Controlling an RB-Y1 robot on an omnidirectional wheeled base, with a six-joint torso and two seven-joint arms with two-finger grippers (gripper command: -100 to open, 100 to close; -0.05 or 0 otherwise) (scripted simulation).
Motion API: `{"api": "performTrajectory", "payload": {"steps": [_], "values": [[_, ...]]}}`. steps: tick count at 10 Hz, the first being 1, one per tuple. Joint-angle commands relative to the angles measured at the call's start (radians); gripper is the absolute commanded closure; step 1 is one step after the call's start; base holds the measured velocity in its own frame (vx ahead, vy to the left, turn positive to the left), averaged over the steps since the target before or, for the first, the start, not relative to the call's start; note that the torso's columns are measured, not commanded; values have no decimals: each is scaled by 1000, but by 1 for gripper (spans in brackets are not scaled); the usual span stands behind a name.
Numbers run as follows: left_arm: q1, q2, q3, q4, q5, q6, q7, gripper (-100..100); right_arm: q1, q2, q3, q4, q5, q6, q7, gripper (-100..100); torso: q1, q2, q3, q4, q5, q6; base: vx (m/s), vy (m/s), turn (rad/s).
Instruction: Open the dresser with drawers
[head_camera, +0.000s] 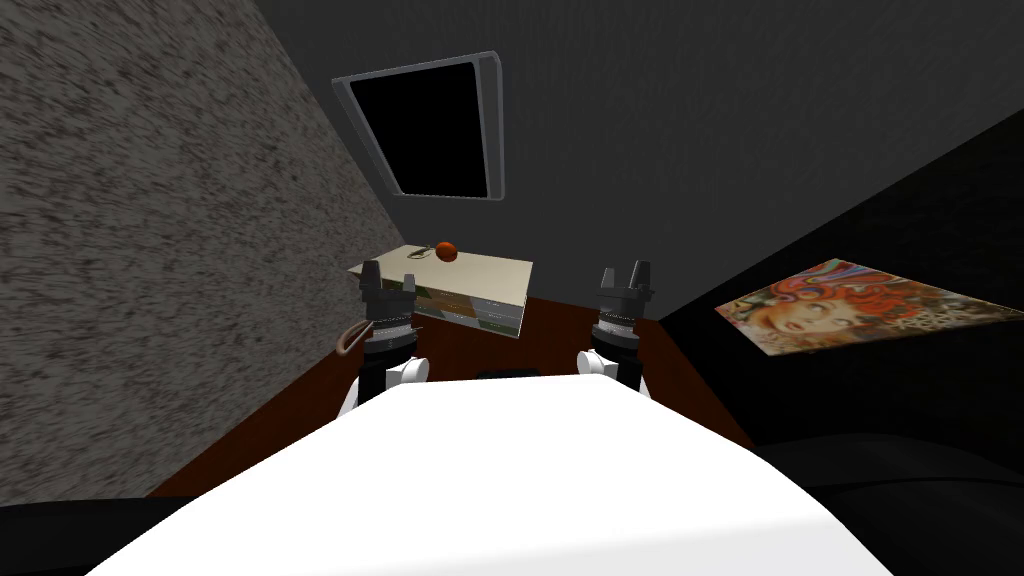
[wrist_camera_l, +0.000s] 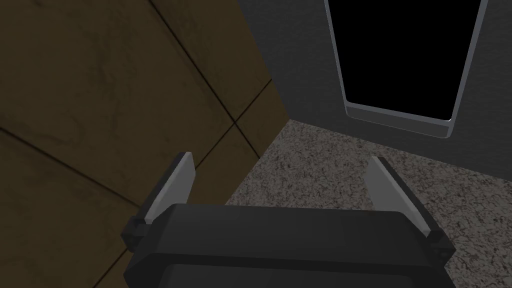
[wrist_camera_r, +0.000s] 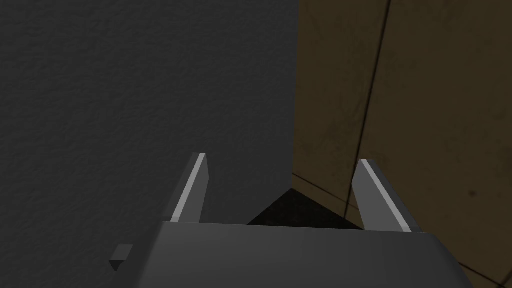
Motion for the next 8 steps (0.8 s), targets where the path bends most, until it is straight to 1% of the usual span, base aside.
{"api": "performTrajectory", "payload": {"steps": [1, 3, 8], "values": [[0, 0, 0, 0, 0, 0, 0, 0, 0, 0, 0, 0, 0, 0, 0, 0, 0, 40, -82, 41, 0, 0, 0, 0, 0], [0, 0, 0, 0, 0, 0, 0, 0, 0, 0, 0, 0, 0, 0, 0, 0, 0, 175, -351, 176, 0, 0, 0, 0, 0], [0, 0, 0, 0, 0, 0, 0, 0, 0, 0, 0, 0, 0, 0, 0, 0, 0, 544, -1087, 544, 0, 0, 0, 0, 0]]}}
